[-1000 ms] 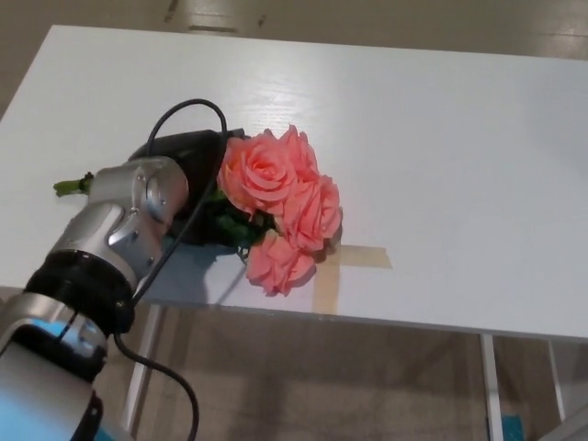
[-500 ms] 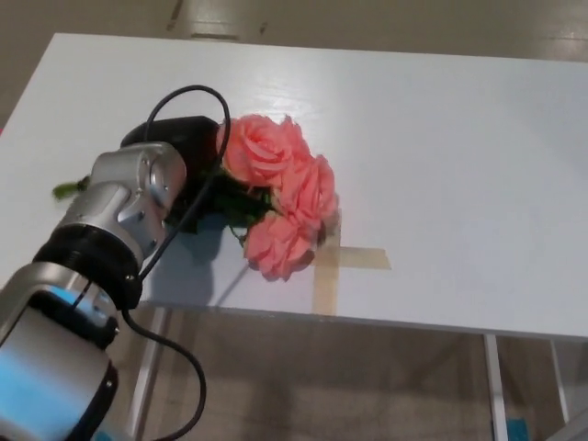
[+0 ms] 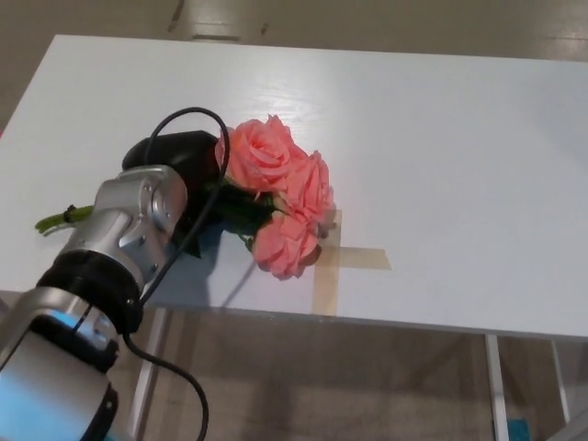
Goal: Use the left hand to pick up the rose and passes it to a human.
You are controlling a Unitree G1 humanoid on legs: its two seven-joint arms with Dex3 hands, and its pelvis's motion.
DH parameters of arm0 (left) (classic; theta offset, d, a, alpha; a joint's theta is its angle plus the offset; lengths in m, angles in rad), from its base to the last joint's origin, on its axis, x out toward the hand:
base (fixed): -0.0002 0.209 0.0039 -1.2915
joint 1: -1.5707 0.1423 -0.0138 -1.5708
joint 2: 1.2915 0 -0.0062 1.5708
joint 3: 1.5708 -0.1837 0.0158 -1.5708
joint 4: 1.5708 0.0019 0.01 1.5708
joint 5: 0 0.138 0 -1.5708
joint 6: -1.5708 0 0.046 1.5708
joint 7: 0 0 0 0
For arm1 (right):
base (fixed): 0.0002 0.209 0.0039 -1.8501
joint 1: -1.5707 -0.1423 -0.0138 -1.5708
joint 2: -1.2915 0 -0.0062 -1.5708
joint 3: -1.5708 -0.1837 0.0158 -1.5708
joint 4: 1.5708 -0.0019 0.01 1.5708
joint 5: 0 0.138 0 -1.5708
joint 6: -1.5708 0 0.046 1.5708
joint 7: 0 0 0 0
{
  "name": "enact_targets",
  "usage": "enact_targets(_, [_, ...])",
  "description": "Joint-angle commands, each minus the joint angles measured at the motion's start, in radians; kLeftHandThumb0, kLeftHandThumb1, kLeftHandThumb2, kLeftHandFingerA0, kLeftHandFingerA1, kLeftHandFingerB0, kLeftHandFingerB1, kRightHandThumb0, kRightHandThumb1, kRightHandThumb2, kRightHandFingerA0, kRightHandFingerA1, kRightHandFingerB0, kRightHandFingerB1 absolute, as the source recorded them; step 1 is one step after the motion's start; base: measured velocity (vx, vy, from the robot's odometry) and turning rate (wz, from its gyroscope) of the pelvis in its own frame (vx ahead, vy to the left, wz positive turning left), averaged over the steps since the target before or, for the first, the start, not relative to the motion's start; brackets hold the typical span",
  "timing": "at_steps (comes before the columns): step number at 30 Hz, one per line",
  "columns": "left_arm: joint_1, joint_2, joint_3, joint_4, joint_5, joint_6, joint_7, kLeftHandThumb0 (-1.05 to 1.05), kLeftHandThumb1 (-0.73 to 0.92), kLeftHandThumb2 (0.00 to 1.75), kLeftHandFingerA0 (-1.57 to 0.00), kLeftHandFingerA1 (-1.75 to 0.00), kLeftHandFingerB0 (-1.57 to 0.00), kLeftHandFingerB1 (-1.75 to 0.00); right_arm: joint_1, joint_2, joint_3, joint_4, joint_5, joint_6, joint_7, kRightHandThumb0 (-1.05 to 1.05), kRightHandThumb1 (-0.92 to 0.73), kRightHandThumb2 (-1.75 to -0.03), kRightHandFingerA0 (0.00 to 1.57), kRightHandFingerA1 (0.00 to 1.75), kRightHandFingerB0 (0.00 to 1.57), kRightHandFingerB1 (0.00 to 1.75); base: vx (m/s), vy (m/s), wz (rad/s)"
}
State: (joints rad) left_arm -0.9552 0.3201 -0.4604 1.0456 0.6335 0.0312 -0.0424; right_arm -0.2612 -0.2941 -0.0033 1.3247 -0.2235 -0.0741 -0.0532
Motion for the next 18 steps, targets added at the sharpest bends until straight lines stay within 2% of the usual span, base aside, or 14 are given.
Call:
enact_targets(1, [0.041,-0.015,0.028,-0.011,-0.018,-0.038,0.102,-0.19,0.68,0.62,-0.63,-1.42,-0.55,-0.41,0.01,-0.007,0.002,-0.001,0.005,0.007,0.016,-0.24,-0.67,-0.59,0.68,0.44,0.52,0.38,0.0,0.0,0.0])
enact_targets(3, [0.04,-0.016,0.036,-0.015,-0.018,-0.044,0.126,-0.19,0.69,0.62,-0.64,-1.44,-0.58,-0.41,0.008,-0.007,0.001,0.0,0.006,0.008,0.017,-0.25,-0.67,-0.59,0.68,0.44,0.52,0.38,0.0,0.0,0.0])
enact_targets(4, [0.042,-0.011,0.047,-0.029,-0.021,-0.059,0.148,-0.28,0.64,0.66,-0.69,-1.43,-0.79,-0.55,0.009,-0.006,-0.001,0.0,0.008,0.008,0.017,-0.25,-0.67,-0.59,0.68,0.45,0.52,0.38,0.0,0.0,0.0])
enact_targets(6, [0.043,-0.007,0.055,-0.039,-0.022,-0.077,0.171,-0.29,0.64,0.67,-0.72,-1.44,-0.85,-0.61,0.01,-0.006,-0.003,0.001,0.009,0.008,0.016,-0.25,-0.67,-0.59,0.68,0.45,0.52,0.38,0.0,0.0,0.0])
enact_targets(10, [0.043,0.008,0.087,-0.077,-0.034,-0.119,0.209,-0.31,0.69,0.6,-0.74,-1.57,-0.84,-0.54,0.012,-0.004,-0.003,-0.001,0.008,0.007,0.011,-0.25,-0.67,-0.6,0.69,0.45,0.52,0.39,0.0,0.0,0.0])
enact_targets(11, [0.043,0.01,0.091,-0.084,-0.035,-0.124,0.213,-0.18,0.74,0.61,-0.68,-1.59,-0.89,-0.58,0.012,-0.004,-0.003,-0.001,0.008,0.008,0.011,-0.25,-0.67,-0.6,0.69,0.45,0.52,0.39,0.0,0.0,0.0])
enact_targets(12, [0.037,0.015,0.102,-0.104,-0.04,-0.132,0.214,-0.17,0.75,0.62,-0.7,-1.6,-0.85,-0.76,0.012,-0.004,-0.004,-0.002,0.009,0.008,0.011,-0.25,-0.67,-0.6,0.69,0.45,0.52,0.39,0.0,0.0,0.0])
enact_targets(13, [0.031,0.017,0.111,-0.11,-0.043,-0.139,0.219,-0.17,0.76,0.62,-0.71,-1.61,-0.7,-1.17,0.012,-0.004,-0.003,-0.002,0.008,0.008,0.011,-0.25,-0.67,-0.6,0.69,0.45,0.52,0.39,0.0,0.0,0.0])
enact_targets(15, [0.021,0.016,0.122,-0.112,-0.046,-0.15,0.227,-0.17,0.76,0.62,-0.71,-1.61,-0.7,-1.17,0.012,-0.006,-0.002,-0.001,0.007,0.008,0.011,-0.25,-0.67,-0.6,0.69,0.45,0.52,0.39,0.0,0.0,0.0])
enact_targets(16, [0.011,0.023,0.135,-0.132,-0.05,-0.163,0.233,-0.2,0.75,0.62,-0.74,-1.61,-0.6,-1.39,0.013,-0.006,0.0,-0.001,0.005,0.008,0.01,-0.25,-0.67,-0.6,0.69,0.45,0.52,0.39,0.0,0.0,0.0])
enact_targets(18, [0.007,0.024,0.147,-0.147,-0.051,-0.169,0.237,-0.16,0.78,0.62,-0.71,-1.62,-0.54,-1.43,0.014,-0.007,0.001,-0.001,0.004,0.006,0.011,-0.25,-0.67,-0.6,0.69,0.45,0.52,0.39,0.0,0.0,0.0])
